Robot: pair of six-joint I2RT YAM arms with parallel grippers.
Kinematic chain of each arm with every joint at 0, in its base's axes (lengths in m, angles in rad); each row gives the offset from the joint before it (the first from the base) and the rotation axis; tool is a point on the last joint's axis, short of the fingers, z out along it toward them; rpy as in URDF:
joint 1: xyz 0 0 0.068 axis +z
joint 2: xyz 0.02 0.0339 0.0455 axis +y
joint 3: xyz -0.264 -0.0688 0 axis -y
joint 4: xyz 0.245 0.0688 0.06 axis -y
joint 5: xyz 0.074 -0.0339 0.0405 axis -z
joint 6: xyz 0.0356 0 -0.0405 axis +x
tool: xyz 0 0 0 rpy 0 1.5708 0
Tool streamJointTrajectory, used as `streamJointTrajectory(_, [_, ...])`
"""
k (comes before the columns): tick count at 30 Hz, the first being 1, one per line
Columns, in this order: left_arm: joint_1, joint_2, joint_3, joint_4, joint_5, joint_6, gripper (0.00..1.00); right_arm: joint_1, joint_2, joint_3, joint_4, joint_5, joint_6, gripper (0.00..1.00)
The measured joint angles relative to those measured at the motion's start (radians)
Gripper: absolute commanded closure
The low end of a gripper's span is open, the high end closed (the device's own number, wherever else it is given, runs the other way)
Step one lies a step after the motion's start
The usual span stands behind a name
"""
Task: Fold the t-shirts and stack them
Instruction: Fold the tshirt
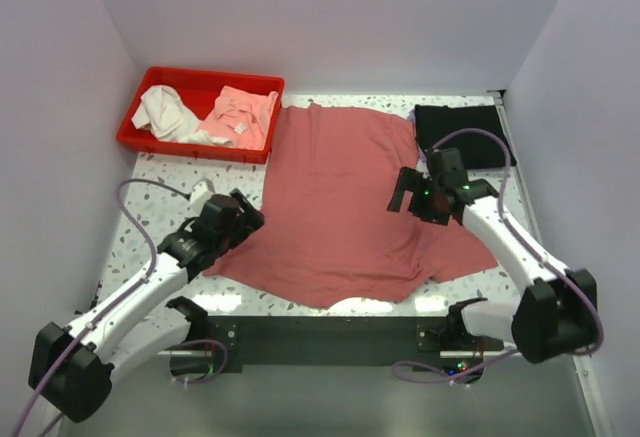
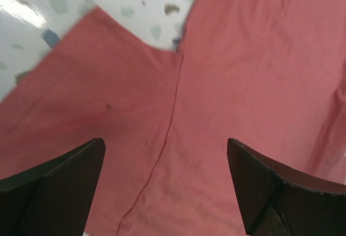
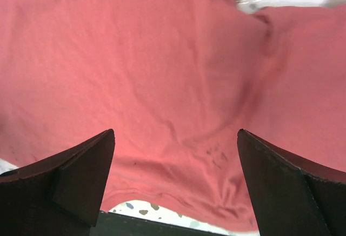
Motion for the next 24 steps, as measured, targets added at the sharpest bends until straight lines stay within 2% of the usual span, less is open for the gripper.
streamJointTrajectory(3, [-0.095, 0.046, -0.052, 0.061, 0.038, -0.002, 0.0, 0.093, 0.155, 0.005, 0.068, 0.036, 0.001, 0.01])
streamJointTrajectory(5, [-0.114, 0.074, -0.087, 0.097, 0.061, -0.006, 0.0, 0.133, 0.224, -0.002, 0.1, 0.037, 0.005, 0.01])
streamJointTrajectory(9, [-0.116, 0.114, -0.177, 0.16, 0.066, -0.029, 0.0, 0.155, 0.273, -0.051, 0.152, 0.037, 0.016, 0.01])
streamJointTrajectory(12, [-0.111, 0.12, -0.185, 0.198, 0.056, -0.045, 0.0, 0.18, 0.274, -0.105, 0.17, 0.036, 0.025, 0.01])
streamJointTrajectory(16, [-0.047, 0.148, -0.191, 0.254, 0.066, -0.051, 0.0, 0.251, 0.248, -0.152, 0.203, 0.03, 0.031, 0.01])
streamJointTrajectory(19, [0.046, 0.184, -0.194, 0.319, 0.088, -0.046, 0.0, 0.315, 0.206, -0.195, 0.23, 0.022, 0.047, 0.01])
streamJointTrajectory(24, [0.166, 0.267, -0.149, 0.353, 0.071, -0.021, 0.0, 0.514, 0.185, -0.22, 0.266, -0.01, 0.105, 0.01])
